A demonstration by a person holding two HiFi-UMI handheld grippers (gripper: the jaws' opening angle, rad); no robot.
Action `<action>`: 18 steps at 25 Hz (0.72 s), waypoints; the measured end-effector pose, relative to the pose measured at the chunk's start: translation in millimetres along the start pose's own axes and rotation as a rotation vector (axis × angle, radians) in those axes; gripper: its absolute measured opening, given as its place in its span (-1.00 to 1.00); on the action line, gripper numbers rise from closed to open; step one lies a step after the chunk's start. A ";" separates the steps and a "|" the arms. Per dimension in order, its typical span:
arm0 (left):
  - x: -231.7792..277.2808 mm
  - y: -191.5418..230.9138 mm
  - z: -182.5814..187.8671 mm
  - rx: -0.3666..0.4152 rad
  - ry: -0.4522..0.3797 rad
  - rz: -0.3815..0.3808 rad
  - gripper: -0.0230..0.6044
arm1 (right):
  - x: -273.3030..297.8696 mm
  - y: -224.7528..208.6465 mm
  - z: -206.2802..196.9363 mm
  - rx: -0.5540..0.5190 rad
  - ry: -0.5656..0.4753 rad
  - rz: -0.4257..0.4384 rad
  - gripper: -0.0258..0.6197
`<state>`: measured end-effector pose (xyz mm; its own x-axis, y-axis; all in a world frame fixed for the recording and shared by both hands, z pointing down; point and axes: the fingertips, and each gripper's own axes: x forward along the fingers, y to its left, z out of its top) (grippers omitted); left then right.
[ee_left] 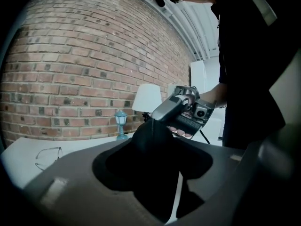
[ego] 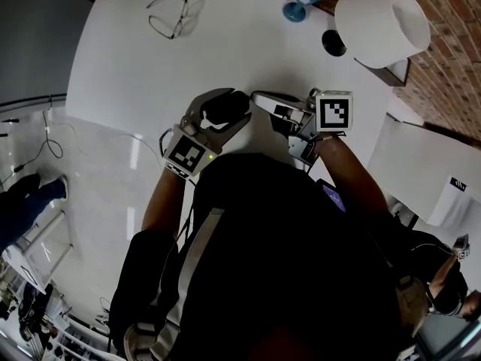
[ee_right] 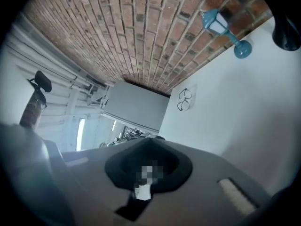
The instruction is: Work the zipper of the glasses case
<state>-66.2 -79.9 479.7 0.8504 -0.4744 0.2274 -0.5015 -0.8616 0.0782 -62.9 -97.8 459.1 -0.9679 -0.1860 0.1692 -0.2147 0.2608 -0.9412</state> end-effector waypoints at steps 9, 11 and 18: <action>-11.3 0.2 24.4 -0.036 -0.050 -0.037 -0.11 | -1.5 -0.1 -1.2 0.122 -0.029 0.125 -0.90; -11.8 0.0 26.8 -0.051 -0.050 -0.043 -0.11 | -2.3 -3.3 -2.8 0.155 -0.044 0.140 -0.89; -4.2 2.1 11.0 -0.124 -0.025 -0.061 -0.10 | -2.2 -14.2 -1.9 0.149 -0.064 0.096 -0.90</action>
<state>-69.1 -81.7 468.3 0.8830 -0.4272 0.1942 -0.4630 -0.8609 0.2111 -58.0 -99.3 472.7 -0.9717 -0.2278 0.0620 -0.0952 0.1376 -0.9859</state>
